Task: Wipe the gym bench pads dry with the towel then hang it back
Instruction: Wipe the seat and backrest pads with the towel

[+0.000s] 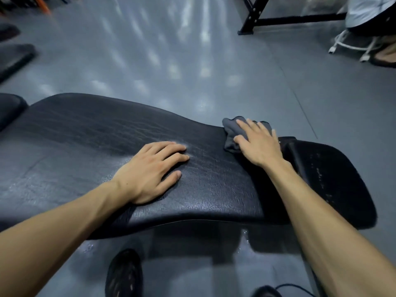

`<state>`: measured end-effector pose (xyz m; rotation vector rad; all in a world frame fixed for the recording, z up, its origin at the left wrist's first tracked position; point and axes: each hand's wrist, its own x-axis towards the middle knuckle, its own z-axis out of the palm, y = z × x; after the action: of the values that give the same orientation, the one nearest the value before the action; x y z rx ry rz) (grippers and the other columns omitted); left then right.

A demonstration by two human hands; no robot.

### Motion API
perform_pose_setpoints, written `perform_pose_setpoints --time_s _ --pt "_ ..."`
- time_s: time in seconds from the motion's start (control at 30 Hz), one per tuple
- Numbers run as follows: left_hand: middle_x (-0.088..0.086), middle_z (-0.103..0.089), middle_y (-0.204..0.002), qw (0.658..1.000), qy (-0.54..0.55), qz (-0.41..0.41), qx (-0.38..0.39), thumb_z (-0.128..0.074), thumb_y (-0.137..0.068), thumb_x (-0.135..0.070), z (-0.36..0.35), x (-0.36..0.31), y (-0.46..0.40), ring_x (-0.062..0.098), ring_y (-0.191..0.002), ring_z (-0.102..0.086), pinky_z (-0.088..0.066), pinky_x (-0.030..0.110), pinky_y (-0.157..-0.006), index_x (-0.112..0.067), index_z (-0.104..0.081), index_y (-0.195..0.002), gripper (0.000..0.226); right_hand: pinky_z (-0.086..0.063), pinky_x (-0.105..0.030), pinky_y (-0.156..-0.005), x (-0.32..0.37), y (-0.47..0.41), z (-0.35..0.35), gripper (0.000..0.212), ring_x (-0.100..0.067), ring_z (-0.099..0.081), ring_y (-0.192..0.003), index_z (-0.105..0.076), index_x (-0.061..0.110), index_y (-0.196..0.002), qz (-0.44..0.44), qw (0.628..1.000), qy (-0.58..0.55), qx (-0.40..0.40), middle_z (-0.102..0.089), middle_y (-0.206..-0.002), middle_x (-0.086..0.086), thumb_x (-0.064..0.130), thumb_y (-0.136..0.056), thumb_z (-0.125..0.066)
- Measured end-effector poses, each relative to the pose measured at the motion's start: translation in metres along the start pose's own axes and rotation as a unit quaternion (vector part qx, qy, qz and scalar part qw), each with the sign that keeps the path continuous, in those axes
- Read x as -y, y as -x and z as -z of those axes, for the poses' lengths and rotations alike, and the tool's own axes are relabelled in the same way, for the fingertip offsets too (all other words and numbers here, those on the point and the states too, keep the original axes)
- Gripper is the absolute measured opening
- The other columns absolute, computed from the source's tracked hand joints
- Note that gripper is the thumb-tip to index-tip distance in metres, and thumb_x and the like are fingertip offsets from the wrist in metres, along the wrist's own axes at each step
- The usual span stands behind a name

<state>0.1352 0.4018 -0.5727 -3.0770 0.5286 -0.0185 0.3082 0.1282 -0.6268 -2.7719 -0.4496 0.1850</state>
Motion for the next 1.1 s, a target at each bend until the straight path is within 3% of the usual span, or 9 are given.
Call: perform_pose_setpoints --time_s 0.13,0.27,0.4,0.5,0.57,0.67,0.77,0.93,1.1 --pt "-0.007 -0.044 -0.154 1.0 -0.006 -0.003 -0.005 -0.036 -0.102 -0.049 -0.001 0.0 0.0 0.019 -0.143 -0.038 -0.028 0.038 -0.118 -0.028 -0.052 -0.141 0.046 0.0 -0.055 -0.125 0.048 0.041 -0.007 0.065 -0.023 -0.006 -0.157 -0.021 0.043 -0.159 0.13 0.991 0.027 -0.011 -0.01 -0.17 0.008 0.053 -0.095 -0.028" --pt "-0.005 -0.046 -0.153 1.0 -0.001 -0.005 -0.013 -0.039 -0.102 -0.048 -0.001 0.001 0.0 0.02 -0.142 -0.04 -0.028 0.037 -0.117 -0.027 -0.054 -0.138 0.045 -0.001 -0.045 -0.126 0.024 0.122 -0.01 0.065 -0.015 -0.003 -0.157 -0.026 0.045 -0.157 0.247 0.969 0.003 0.008 -0.011 -0.169 0.016 0.05 -0.093 -0.035" --pt "-0.009 -0.042 -0.156 1.0 0.002 -0.005 -0.013 -0.036 -0.103 -0.049 -0.003 0.003 0.0 0.017 -0.145 -0.037 -0.028 0.038 -0.119 -0.029 -0.051 -0.142 0.047 -0.006 -0.048 -0.126 -0.013 0.095 0.003 0.067 -0.011 -0.007 -0.156 -0.028 0.051 -0.154 0.169 0.985 -0.029 0.02 -0.014 -0.167 0.021 0.051 -0.087 -0.036" --pt "-0.01 -0.042 -0.156 1.0 0.004 -0.007 -0.012 -0.035 -0.103 -0.05 -0.002 0.003 0.0 0.017 -0.145 -0.036 -0.028 0.039 -0.118 -0.03 -0.051 -0.143 0.047 -0.003 -0.051 -0.125 0.007 0.04 0.003 0.064 -0.018 -0.005 -0.157 -0.02 0.051 -0.155 0.048 0.999 -0.002 0.004 -0.01 -0.17 0.012 0.051 -0.092 -0.032" --pt "-0.01 -0.043 -0.155 1.0 0.005 -0.006 -0.013 -0.035 -0.103 -0.05 -0.003 0.003 0.001 0.017 -0.144 -0.037 -0.029 0.039 -0.118 -0.029 -0.051 -0.142 0.047 0.001 -0.054 -0.125 0.032 0.03 -0.003 0.063 -0.022 -0.001 -0.157 -0.015 0.05 -0.157 0.014 1.0 0.022 0.006 -0.003 -0.171 0.009 0.053 -0.097 -0.031" --pt "-0.009 -0.045 -0.153 1.0 0.01 -0.006 -0.015 -0.034 -0.102 -0.05 -0.001 0.002 0.001 0.017 -0.143 -0.038 -0.03 0.039 -0.117 -0.029 -0.052 -0.141 0.048 0.002 -0.054 -0.125 0.051 0.082 -0.011 0.068 -0.022 0.004 -0.157 -0.011 0.049 -0.158 0.085 0.995 0.048 -0.005 0.002 -0.171 0.008 0.06 -0.093 -0.025" --pt "-0.008 -0.047 -0.152 1.0 0.016 -0.007 -0.016 -0.035 -0.101 -0.05 0.0 0.002 0.002 0.018 -0.141 -0.04 -0.031 0.039 -0.117 -0.028 -0.054 -0.139 0.048 0.0 -0.049 -0.126 0.027 0.159 -0.014 0.068 -0.018 0.005 -0.157 -0.01 0.05 -0.158 0.166 0.984 0.057 0.001 0.002 -0.17 0.013 0.062 -0.094 -0.03" --pt "-0.009 -0.047 -0.152 1.0 0.021 -0.005 -0.023 -0.032 -0.101 -0.051 -0.001 0.002 0.004 0.018 -0.142 -0.04 -0.031 0.04 -0.117 -0.03 -0.054 -0.14 0.05 -0.014 -0.051 -0.125 -0.034 0.191 0.004 0.067 -0.01 0.002 -0.156 -0.014 0.057 -0.154 0.091 0.995 0.029 0.025 -0.001 -0.167 0.024 0.071 -0.092 -0.033" --pt "-0.008 -0.051 -0.149 0.999 0.021 -0.007 -0.033 -0.034 -0.1 -0.051 -0.002 0.003 0.004 0.019 -0.139 -0.043 -0.033 0.039 -0.115 -0.029 -0.056 -0.138 0.049 -0.002 -0.053 -0.126 -0.028 0.173 0.009 0.074 -0.016 0.011 -0.156 -0.011 0.057 -0.154 0.063 0.997 0.013 0.051 0.007 -0.169 0.018 0.08 -0.085 -0.025"
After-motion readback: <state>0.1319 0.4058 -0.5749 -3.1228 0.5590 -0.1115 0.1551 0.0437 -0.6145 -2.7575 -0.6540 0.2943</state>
